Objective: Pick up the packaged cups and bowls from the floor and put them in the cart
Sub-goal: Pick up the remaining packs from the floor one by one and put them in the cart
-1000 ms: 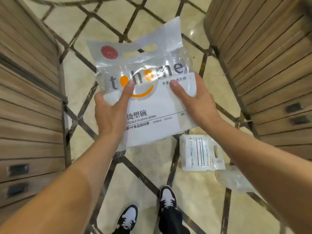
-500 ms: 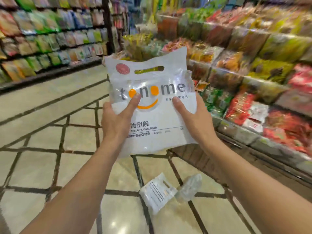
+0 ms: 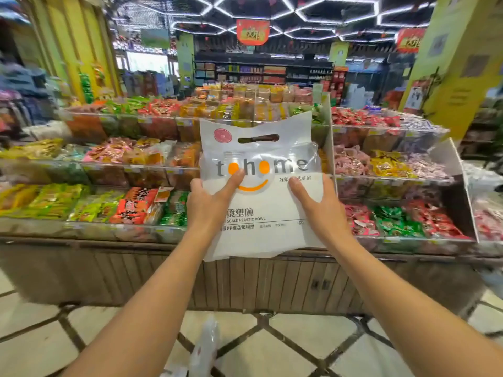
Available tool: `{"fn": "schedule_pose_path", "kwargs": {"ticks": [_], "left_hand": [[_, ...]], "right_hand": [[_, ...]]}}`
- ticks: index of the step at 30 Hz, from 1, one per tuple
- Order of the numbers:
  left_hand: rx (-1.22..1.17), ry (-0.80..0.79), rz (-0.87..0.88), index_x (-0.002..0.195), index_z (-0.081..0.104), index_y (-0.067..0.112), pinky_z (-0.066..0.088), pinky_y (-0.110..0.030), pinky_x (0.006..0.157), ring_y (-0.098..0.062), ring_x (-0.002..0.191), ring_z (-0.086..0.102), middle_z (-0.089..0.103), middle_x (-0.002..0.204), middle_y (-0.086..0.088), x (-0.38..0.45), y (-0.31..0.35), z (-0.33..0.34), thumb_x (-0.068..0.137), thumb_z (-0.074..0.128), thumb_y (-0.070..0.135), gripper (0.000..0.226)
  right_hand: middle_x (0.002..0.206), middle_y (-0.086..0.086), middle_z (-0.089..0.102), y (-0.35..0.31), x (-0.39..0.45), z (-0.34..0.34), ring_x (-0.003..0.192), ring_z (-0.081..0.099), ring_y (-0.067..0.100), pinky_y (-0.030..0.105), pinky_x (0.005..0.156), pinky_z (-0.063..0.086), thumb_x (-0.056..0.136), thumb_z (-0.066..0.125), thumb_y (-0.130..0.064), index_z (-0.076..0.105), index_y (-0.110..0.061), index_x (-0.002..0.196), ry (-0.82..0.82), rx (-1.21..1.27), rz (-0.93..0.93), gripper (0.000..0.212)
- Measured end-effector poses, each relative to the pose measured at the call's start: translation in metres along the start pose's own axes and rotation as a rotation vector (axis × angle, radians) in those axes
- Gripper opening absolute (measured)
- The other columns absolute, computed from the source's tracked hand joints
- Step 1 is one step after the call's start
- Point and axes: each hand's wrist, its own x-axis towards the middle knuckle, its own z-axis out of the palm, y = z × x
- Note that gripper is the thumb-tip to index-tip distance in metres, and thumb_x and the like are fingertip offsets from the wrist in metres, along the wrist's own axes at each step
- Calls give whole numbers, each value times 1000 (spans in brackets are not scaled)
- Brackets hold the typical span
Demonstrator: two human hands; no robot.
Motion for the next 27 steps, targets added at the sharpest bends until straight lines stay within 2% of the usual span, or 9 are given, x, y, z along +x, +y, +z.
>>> {"fn": "schedule_pose_path", "kwargs": {"ticks": [5, 8, 11, 13, 16, 19, 22, 24, 27], "left_hand": [[-22, -171, 39, 135, 51, 20, 49, -42, 94, -23, 114, 62, 64, 125, 2, -49, 39, 154, 68, 76, 78, 92], [-37, -273, 76, 136, 58, 24, 49, -40, 89, -22, 114, 65, 69, 124, 3, -82, 55, 244, 56, 69, 91, 105], [-44, -413, 81, 137, 58, 23, 45, -37, 84, -20, 111, 65, 69, 123, 5, -118, 66, 332, 61, 70, 88, 101], [-51, -498, 89, 133, 60, 24, 51, -39, 87, -17, 107, 68, 71, 120, 6, -141, 73, 390, 59, 72, 90, 100], [-28, -623, 121, 125, 67, 21, 57, -44, 92, -20, 104, 73, 77, 113, 2, -172, 76, 480, 55, 71, 94, 101], [-26, -751, 126, 118, 69, 6, 55, -40, 79, -31, 99, 74, 78, 106, -11, -206, 82, 570, 54, 72, 94, 108], [-70, -873, 142, 118, 72, 22, 57, -39, 83, -21, 95, 75, 79, 104, 0, -246, 94, 653, 59, 76, 87, 89], [-115, -950, 155, 123, 71, 27, 57, -41, 87, -18, 98, 74, 79, 107, 3, -269, 100, 711, 59, 75, 87, 87], [-170, -1071, 150, 125, 68, 27, 56, -38, 82, -19, 98, 74, 79, 107, 3, -302, 112, 795, 60, 75, 86, 88]], "right_hand": [[117, -19, 63, 51, 9, -160, 109, 63, 16, 44, 93, 49, 86, 59, -77, 41, -40, 141, 117, -64, 47, 69], [109, -25, 59, 83, 7, -249, 100, 61, 1, 38, 85, 48, 89, 60, -71, 39, -40, 128, 178, -83, 79, 54], [108, -25, 60, 117, -3, -329, 97, 58, -6, 30, 78, 46, 88, 61, -69, 42, -40, 122, 301, -102, 128, 49], [105, -27, 59, 140, -11, -380, 93, 56, -8, 22, 73, 42, 89, 60, -69, 41, -41, 121, 383, -127, 175, 47], [109, -23, 62, 175, -25, -451, 101, 63, 3, 33, 84, 50, 86, 58, -75, 44, -38, 128, 503, -140, 241, 58], [112, -19, 66, 207, -38, -517, 102, 66, 4, 37, 87, 53, 81, 59, -80, 46, -40, 128, 623, -119, 281, 63], [110, -19, 64, 235, -40, -583, 99, 65, 4, 31, 78, 52, 78, 56, -81, 42, -44, 122, 734, -153, 343, 59], [107, -19, 63, 254, -37, -627, 97, 64, 3, 25, 71, 49, 83, 57, -75, 41, -44, 120, 803, -180, 383, 51], [109, -21, 62, 283, -31, -691, 96, 62, 0, 23, 70, 46, 88, 57, -71, 38, -45, 123, 895, -232, 442, 47]]}}
